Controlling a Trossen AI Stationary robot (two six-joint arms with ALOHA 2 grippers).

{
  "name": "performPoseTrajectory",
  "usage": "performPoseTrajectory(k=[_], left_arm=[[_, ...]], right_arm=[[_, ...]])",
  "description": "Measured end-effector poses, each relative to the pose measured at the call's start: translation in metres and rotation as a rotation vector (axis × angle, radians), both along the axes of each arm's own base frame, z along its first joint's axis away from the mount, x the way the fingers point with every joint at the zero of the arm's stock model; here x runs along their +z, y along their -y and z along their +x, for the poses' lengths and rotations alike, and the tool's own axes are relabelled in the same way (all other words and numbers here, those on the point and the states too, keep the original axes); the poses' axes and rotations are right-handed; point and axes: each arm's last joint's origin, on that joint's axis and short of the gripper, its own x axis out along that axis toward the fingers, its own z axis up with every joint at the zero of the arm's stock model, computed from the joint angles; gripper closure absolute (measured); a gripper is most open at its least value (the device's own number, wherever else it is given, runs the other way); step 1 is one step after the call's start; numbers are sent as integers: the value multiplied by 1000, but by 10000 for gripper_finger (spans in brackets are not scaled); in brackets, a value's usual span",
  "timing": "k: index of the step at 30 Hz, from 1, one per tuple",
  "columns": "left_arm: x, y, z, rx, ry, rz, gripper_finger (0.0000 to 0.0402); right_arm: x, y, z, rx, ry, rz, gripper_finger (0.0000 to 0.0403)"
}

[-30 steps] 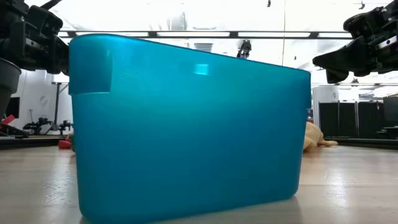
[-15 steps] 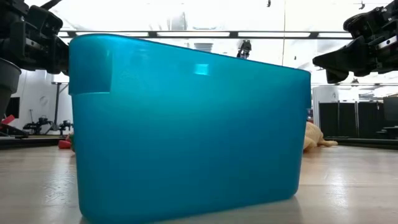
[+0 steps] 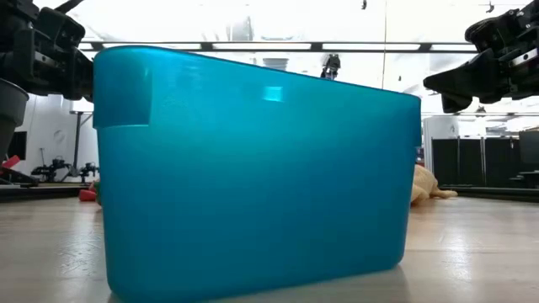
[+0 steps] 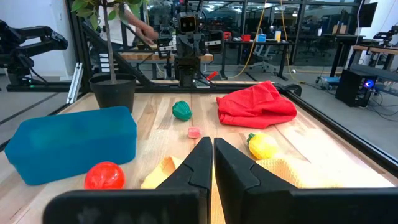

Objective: Pick and placing Produce into tupperware

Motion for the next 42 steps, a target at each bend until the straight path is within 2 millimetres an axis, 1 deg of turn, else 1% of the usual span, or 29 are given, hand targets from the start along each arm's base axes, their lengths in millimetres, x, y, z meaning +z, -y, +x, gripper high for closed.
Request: performPoseTrajectory(k=[39,42], left_arm=[[0,0,0,1,0,-4,387],[0,0,0,1,1,-4,387]], right_arm=[[0,0,0,0,3,0,394],[2,0,0,-2,20,50,394]])
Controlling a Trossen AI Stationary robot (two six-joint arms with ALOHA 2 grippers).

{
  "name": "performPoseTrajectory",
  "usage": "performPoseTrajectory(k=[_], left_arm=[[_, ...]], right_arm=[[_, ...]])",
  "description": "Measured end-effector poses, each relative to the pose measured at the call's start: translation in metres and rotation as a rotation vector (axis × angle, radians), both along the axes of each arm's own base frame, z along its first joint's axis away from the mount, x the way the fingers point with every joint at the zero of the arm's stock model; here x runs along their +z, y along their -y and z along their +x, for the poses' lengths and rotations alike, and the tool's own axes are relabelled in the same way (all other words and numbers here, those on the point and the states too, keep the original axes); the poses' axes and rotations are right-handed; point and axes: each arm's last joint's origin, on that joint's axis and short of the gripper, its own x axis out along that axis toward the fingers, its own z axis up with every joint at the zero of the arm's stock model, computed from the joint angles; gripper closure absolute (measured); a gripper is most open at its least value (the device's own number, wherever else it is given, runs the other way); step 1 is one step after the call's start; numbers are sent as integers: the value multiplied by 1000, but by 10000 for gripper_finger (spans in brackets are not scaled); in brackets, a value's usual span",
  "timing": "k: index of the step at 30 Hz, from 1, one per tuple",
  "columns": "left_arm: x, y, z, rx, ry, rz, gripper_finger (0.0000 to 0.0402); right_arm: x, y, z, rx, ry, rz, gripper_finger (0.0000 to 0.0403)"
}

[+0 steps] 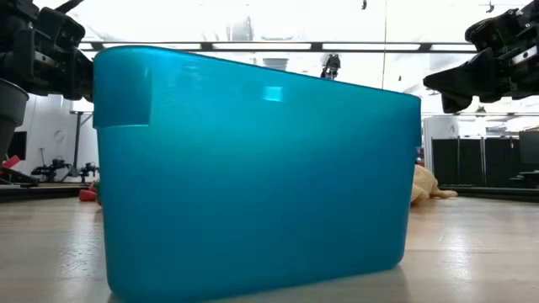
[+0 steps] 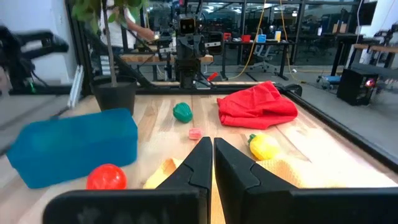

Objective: Pick and placing Produce into tupperware
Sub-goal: Put the melon into the bin

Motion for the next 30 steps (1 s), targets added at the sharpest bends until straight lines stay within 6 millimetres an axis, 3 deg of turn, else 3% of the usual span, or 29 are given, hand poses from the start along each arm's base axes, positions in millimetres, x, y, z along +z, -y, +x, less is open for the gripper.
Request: performPoseTrajectory(k=[4,10,14,17,24,27,30], left_arm=[[9,0,0,8,88,59,387],[34,0,-3,20,338,78,387],[39,0,0,-2,322,95,382],[43,1,3,-6,304,117,372],[43,1,10,0,263,226,339],[44,1,10,2,276,225,328],[45,1,10,2,283,221,324]], right_arm=[[6,0,0,1,60,94,394],[28,0,-2,13,289,72,394],[40,0,-3,18,382,45,380],[56,-3,-3,69,348,43,342],[109,-15,0,238,138,-31,212],[135,-19,-2,287,30,0,182],[148,-23,-3,305,-138,49,171]])
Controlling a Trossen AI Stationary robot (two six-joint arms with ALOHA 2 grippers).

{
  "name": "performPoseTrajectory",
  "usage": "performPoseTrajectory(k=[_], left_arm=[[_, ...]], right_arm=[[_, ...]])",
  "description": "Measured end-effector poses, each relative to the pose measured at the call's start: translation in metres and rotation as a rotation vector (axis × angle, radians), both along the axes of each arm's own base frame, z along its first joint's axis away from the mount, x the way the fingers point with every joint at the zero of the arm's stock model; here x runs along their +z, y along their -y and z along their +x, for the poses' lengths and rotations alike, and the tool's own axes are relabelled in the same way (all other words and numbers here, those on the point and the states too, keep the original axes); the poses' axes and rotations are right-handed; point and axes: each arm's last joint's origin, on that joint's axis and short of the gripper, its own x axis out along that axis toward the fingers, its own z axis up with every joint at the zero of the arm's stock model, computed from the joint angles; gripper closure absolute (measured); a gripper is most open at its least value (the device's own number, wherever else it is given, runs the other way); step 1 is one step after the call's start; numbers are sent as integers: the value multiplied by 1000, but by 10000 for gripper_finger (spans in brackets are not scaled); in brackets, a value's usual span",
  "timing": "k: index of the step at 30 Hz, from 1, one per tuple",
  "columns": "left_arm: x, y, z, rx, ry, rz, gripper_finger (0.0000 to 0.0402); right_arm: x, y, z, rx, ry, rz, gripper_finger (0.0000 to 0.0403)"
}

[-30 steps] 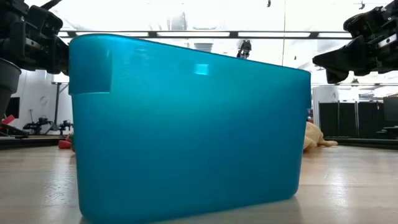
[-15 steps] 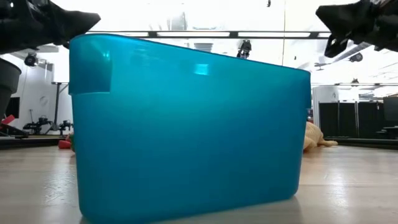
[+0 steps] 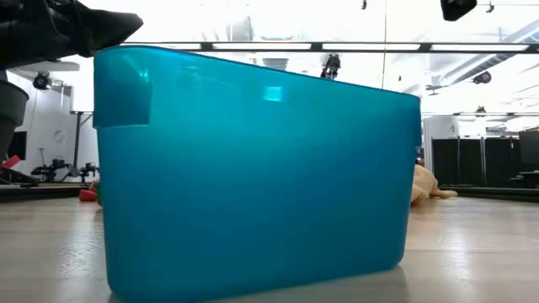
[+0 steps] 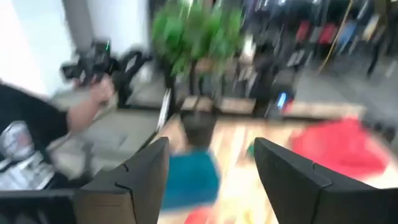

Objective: Pick and placing Produce into tupperware
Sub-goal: Put the melon into the bin

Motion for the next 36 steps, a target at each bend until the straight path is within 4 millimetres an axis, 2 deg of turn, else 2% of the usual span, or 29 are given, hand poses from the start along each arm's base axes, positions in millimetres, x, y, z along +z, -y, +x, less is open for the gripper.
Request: performPoseTrajectory(k=[3,6,13,18,22,27,33,36], left_arm=[[1,0,0,0,8,-1,323],[1,0,-1,-1,16,-1,323],[4,0,-1,-26,40,-87,323],[2,0,0,-38,42,-127,323],[1,0,1,-38,26,-126,323],[-2,0,4,-37,0,-126,323],[-4,0,6,-35,-22,-125,323],[-4,0,6,-34,-20,-124,323]], right_arm=[[8,0,0,-112,-178,52,173],[8,-1,4,-216,-342,55,178],[10,-15,13,-213,-629,96,182],[7,-31,14,-277,-840,63,182],[-2,-55,14,-297,-869,42,182],[-23,-95,6,-376,-851,-100,182],[-50,-132,-13,-500,-996,-160,182],[-62,-144,-13,-512,-1036,-208,182]])
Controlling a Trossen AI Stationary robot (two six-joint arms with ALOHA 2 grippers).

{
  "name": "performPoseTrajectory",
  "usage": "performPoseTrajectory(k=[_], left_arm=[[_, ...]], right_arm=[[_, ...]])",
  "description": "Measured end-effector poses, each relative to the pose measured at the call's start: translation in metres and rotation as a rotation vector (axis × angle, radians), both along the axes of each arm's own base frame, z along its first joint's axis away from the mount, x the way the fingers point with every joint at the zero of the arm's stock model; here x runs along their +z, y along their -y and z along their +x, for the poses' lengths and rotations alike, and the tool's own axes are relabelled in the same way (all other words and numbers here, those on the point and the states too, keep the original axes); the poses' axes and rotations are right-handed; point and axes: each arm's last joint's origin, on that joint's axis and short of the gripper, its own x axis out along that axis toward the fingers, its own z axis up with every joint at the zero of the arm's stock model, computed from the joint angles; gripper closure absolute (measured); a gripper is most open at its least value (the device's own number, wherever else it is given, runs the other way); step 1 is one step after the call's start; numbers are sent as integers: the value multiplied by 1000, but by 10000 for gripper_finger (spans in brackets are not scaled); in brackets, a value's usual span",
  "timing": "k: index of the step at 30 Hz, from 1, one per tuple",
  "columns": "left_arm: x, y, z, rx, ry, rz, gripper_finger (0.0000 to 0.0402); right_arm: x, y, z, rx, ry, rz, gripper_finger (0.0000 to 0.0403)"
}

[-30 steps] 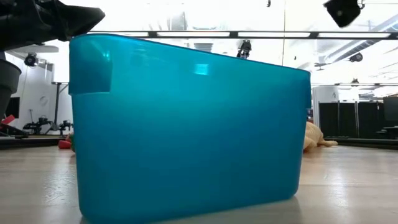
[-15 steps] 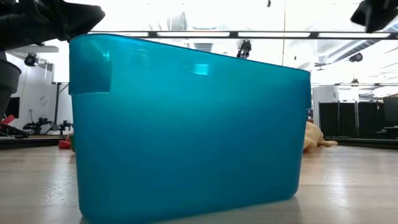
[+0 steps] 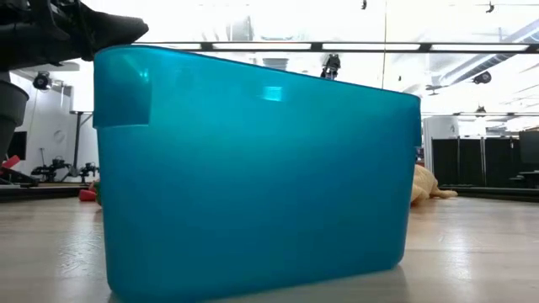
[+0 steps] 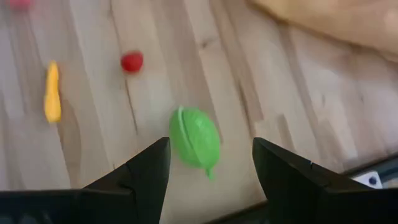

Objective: Pick and placing Produce into tupperware
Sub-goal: Put the melon into the bin

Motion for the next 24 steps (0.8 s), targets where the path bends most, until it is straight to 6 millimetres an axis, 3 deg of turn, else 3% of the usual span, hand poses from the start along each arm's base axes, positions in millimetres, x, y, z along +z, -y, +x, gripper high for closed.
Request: performPoseTrajectory(k=[9,18,24], left_arm=[[8,0,-4,3,79,4,323],[7,0,-3,3,74,5,323],[7,0,-3,4,74,5,323]], right_arm=[[-8,-13,13,-44,-26,-52,172],[-10,-22,21,-139,-57,-5,76],[-32,-26,27,53,-171,-144,48]])
